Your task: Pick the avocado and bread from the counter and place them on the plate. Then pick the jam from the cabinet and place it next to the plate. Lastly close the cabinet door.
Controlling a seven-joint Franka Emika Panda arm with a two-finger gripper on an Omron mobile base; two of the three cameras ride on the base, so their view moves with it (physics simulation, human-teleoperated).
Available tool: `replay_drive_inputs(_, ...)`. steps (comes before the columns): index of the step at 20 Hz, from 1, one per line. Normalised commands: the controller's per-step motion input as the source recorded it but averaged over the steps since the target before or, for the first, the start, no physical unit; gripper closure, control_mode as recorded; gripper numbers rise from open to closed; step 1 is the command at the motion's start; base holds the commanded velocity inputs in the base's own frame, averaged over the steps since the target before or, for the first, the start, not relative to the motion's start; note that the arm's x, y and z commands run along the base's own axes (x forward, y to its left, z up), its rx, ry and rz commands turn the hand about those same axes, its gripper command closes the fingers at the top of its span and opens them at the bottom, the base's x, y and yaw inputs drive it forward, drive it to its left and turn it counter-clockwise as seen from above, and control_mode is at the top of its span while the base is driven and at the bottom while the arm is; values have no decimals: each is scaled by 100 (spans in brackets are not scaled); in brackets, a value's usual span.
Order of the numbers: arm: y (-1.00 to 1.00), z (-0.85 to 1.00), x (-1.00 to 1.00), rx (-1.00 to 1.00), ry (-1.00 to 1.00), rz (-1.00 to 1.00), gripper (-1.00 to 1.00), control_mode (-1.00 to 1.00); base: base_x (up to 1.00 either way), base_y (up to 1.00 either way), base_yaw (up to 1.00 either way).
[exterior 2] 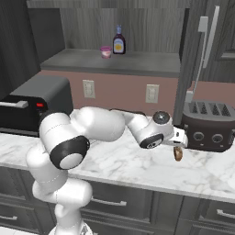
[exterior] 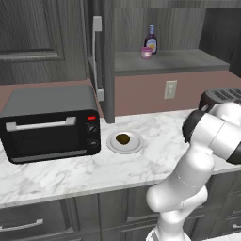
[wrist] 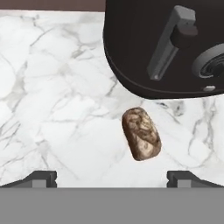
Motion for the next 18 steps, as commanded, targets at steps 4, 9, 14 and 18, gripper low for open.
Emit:
replay_drive_inputs(4, -44, 0, 0, 0, 1, 0, -100, -100, 0, 0, 0)
replay_drive_inputs(9, -37, -11, 2, 1, 4, 0, -100, -100, 0, 0, 0)
replay_drive_inputs(14, -9, -24, 9, 4, 8, 0, -100, -100, 0, 0, 0)
replay_drive_inputs(18, 0, -18, 15, 4, 8, 0, -100, -100, 0, 0, 0)
